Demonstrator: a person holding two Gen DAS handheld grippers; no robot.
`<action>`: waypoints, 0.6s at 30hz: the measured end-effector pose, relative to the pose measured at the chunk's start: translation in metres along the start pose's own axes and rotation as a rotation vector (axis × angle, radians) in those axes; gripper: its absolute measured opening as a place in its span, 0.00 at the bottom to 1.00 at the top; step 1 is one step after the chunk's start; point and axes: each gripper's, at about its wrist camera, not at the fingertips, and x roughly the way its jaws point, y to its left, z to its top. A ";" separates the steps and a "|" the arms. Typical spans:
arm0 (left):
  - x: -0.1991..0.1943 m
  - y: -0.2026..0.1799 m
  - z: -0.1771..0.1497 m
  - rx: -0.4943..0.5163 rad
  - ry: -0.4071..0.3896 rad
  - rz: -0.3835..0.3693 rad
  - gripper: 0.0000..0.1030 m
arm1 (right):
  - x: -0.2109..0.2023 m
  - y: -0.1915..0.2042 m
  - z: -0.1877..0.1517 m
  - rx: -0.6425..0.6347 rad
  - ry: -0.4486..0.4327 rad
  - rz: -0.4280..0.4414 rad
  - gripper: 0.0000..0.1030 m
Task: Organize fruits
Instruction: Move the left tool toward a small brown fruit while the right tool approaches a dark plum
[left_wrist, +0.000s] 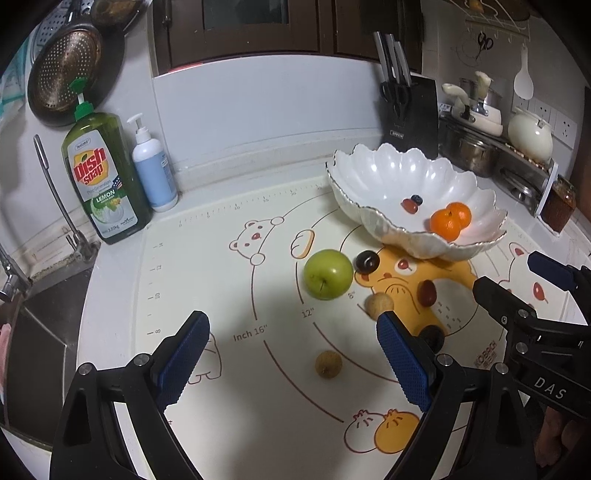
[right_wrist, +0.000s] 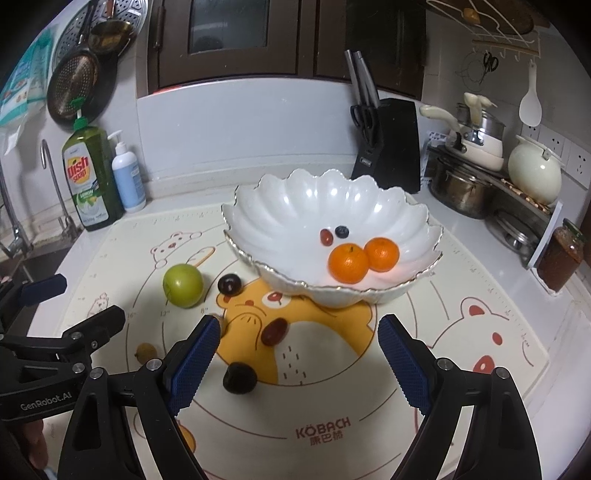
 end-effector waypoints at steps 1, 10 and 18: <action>0.001 0.000 -0.002 0.003 0.002 0.002 0.90 | 0.001 0.001 -0.002 -0.001 0.004 0.004 0.85; 0.017 -0.001 -0.018 0.020 0.049 0.003 0.86 | 0.012 0.007 -0.018 -0.029 0.043 0.028 0.77; 0.031 -0.003 -0.028 0.023 0.086 0.000 0.82 | 0.023 0.009 -0.029 -0.042 0.076 0.055 0.71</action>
